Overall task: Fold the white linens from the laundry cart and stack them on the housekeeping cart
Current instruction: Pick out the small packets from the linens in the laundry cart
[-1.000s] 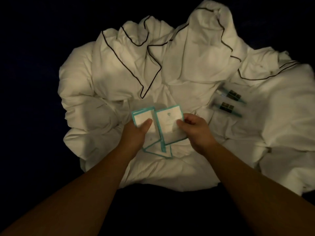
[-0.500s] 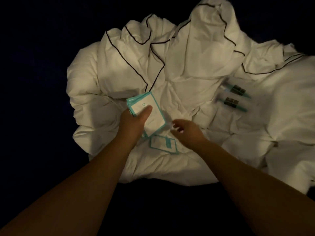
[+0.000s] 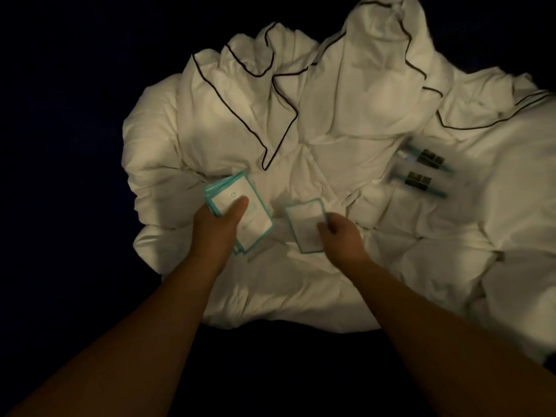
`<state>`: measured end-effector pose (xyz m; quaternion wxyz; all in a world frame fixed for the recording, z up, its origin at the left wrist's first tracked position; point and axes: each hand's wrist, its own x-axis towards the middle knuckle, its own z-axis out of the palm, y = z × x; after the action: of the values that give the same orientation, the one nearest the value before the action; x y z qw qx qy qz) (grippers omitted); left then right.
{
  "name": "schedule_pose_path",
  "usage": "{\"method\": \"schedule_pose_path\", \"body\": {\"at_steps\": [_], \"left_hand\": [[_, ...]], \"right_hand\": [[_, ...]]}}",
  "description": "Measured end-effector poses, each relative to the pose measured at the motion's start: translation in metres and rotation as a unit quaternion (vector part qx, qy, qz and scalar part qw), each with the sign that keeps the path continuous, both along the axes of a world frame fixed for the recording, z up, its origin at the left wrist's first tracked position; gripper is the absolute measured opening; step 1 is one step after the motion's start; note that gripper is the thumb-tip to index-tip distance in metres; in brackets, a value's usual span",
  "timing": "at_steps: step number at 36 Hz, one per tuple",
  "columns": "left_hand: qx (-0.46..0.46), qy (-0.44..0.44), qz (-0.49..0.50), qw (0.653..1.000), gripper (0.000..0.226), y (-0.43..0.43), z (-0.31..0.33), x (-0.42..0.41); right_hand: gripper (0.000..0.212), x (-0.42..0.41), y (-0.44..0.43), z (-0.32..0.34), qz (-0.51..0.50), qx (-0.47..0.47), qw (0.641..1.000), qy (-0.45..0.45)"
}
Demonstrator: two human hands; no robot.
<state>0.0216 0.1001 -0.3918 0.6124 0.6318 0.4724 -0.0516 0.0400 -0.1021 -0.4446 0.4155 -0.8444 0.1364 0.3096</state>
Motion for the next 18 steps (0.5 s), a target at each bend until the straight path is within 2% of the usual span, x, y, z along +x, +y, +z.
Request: {"method": "schedule_pose_path", "body": {"at_steps": [1, 3, 5, 10, 15, 18], "left_hand": [[-0.009, 0.005, 0.002, 1.0, 0.01, -0.002, 0.0, 0.0], [-0.034, 0.015, -0.009, 0.999, 0.012, -0.011, 0.001, 0.002], [-0.064, 0.011, -0.028, 0.997, 0.014, -0.024, 0.005, 0.004], [-0.135, -0.016, -0.038, 0.99, 0.008, -0.051, 0.018, 0.018], [-0.187, -0.02, -0.059, 0.98, 0.019, -0.07, 0.026, 0.027], [-0.2, -0.007, -0.074, 0.977, 0.026, -0.077, 0.024, 0.028]], "right_hand": [[0.016, 0.006, 0.0, 0.009, -0.089, 0.085, 0.992, 0.013], [0.023, 0.017, 0.002, 0.028, -0.207, 0.237, 0.947, 0.06], [0.026, 0.025, 0.005, 0.043, -0.22, 0.302, 0.924, 0.08], [0.029, 0.03, 0.003, 0.059, -0.199, 0.293, 0.934, 0.053], [0.023, 0.023, -0.004, 0.058, -0.172, 0.262, 0.949, 0.03], [0.032, 0.02, -0.012, 0.059, -0.174, 0.26, 0.949, 0.04]]}}
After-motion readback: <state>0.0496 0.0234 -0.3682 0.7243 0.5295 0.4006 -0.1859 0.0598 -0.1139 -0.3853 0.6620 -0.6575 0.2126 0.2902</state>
